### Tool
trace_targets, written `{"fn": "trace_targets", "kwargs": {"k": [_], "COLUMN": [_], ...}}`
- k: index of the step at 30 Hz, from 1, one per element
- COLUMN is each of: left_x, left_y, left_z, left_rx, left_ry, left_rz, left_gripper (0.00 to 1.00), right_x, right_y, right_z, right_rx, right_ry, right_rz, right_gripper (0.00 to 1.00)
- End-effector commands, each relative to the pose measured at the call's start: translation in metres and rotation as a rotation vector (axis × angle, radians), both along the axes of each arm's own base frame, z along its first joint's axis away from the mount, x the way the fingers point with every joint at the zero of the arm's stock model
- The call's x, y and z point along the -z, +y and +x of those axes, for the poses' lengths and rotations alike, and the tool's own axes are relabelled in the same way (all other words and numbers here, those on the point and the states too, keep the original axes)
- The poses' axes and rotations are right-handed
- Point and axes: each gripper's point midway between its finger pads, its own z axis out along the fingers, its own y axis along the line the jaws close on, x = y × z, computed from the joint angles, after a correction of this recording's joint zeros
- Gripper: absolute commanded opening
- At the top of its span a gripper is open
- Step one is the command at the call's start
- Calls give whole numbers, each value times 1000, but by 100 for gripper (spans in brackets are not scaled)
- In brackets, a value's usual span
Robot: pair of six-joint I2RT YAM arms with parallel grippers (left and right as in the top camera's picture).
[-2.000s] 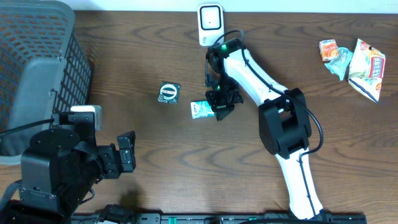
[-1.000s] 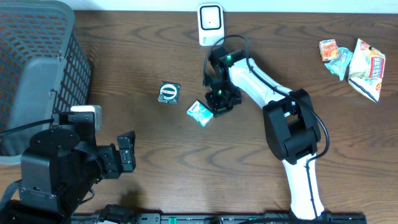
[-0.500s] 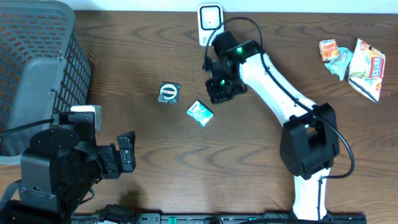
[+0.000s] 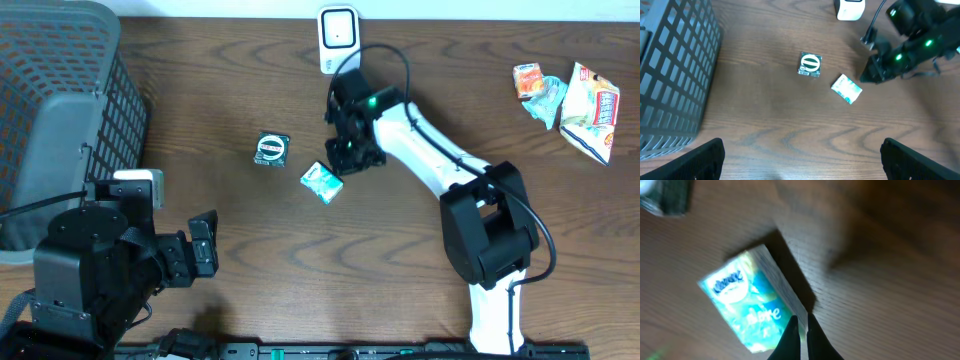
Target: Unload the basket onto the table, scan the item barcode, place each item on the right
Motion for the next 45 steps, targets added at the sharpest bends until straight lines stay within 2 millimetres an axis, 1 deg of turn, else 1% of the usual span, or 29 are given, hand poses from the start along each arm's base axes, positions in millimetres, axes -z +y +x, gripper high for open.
{"fn": "trace_targets", "kwargs": {"k": [1,4,6,10,18,20,23,24,26,28,29,30,31,32,33,35,36,39,42,43,45], "left_x": [-3,-3,-3,-3,-3,-3,-3,-3,-3,-3,-3,-3,-3,-3,-3,-3,-3,-3,-3,-3,-3], "left_y": [1,1,1,1,1,1,1,1,1,1,1,1,1,1,1,1,1,1,1,1,1], "left_z": [0,0,0,0,0,0,0,0,0,0,0,0,0,0,0,0,0,0,0,0,0], "left_rx": [-13,-13,-13,-13,-13,-13,-13,-13,-13,-13,-13,-13,-13,-13,-13,-13,-13,-13,-13,-13,-13], "left_ry": [-8,-8,-8,-8,-8,-8,-8,-8,-8,-8,-8,-8,-8,-8,-8,-8,-8,-8,-8,-8,-8], "left_rz": [-10,-10,-10,-10,-10,-10,-10,-10,-10,-10,-10,-10,-10,-10,-10,-10,-10,-10,-10,-10,-10], "left_gripper": [98,98,98,98,98,98,98,98,98,98,98,98,98,98,98,98,98,98,98,98,98], "right_x": [19,21,20,8,-32,-44,-67,-74,-86,-95,-98,-101,-103,-104,-104,-105,-105,-103,-95,-92,-83], "right_y": [8,18,20,16,-4,-9,-17,-19,-24,-26,-27,-26,-26,-25,-24,-23,-23,-20,-21,-20,-16], "right_z": [-22,-38,-43,-46,-34,-29,-22,-20,-16,-13,-12,-9,-7,-4,-3,0,0,2,7,8,10], "right_rx": [4,-20,-29,-24,24,39,61,68,80,87,89,90,90,90,89,89,88,84,88,88,87], "right_ry": [75,127,137,150,112,88,36,19,-10,-35,-46,-62,-74,-85,-91,-103,-105,-115,-125,-123,-114], "right_rz": [26,68,61,52,65,79,108,117,132,145,150,158,165,170,173,179,180,177,146,143,144], "right_gripper": [1,1,1,1,1,1,1,4,18,21,25,35,55,70,80,91,94,95,95,95,87]}}
